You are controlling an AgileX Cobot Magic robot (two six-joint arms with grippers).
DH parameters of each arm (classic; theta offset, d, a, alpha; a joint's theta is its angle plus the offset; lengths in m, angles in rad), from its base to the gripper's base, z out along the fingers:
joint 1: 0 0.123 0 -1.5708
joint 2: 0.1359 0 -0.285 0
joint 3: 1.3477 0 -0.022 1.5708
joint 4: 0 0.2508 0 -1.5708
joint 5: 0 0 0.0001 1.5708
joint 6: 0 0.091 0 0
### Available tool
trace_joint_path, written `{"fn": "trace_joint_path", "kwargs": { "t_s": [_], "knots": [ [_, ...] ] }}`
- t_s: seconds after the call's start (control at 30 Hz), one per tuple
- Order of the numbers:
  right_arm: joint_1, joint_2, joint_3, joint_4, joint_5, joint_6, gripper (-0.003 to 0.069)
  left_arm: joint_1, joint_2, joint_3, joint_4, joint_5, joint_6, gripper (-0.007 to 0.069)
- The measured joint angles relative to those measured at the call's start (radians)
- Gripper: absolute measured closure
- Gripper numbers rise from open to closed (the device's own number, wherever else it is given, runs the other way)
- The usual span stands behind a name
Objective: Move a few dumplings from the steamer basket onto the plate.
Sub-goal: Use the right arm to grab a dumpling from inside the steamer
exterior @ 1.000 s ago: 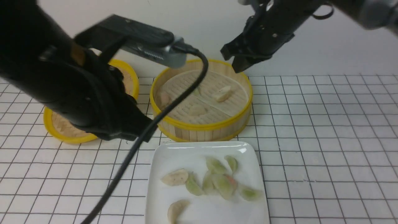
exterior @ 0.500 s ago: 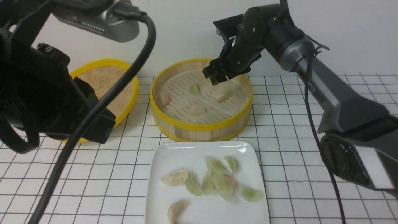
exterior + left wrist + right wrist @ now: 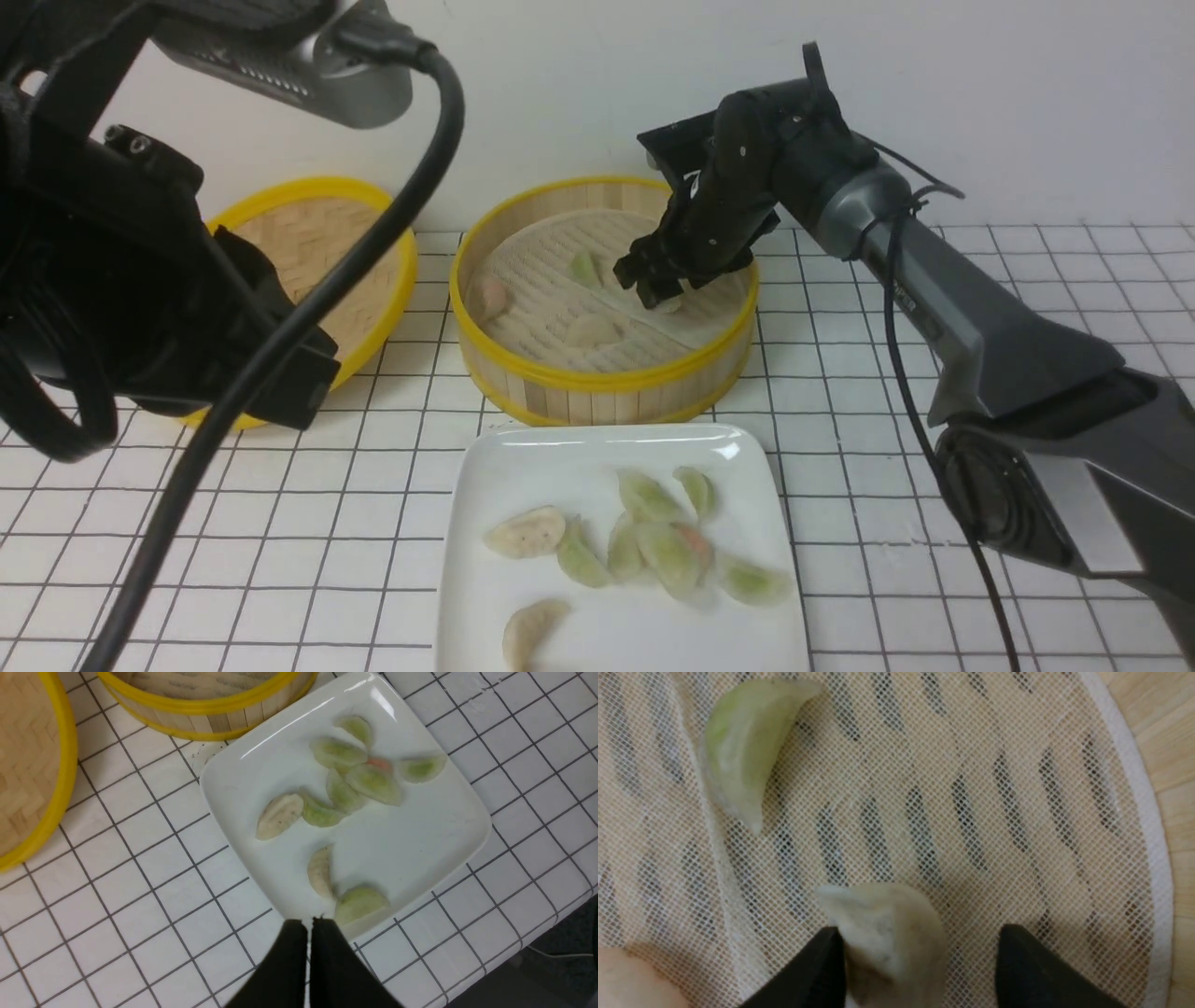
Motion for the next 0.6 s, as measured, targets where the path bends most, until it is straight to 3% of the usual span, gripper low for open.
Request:
{"fn": "trace_joint_path", "kwargs": {
  "t_s": [0.13, 0.2, 0.6],
  "knots": [
    [0.0, -0.012, -0.037, 0.001, 0.001, 0.003, 0.0587, 0.0, 0.0, 0.0, 0.001, 0.0, 0.0, 0.0631],
    [0.0, -0.035, -0.041, 0.015, 0.002, 0.011, 0.0641, 0.0, 0.0, 0.0, 0.001, 0.0, 0.0, 0.0631],
    [0.0, -0.244, 0.138, 0.018, 0.004, -0.022, 0.0665, 0.0, -0.001, 0.0, 0.004, 0.0, 0.0, 0.0631]
  ]
}}
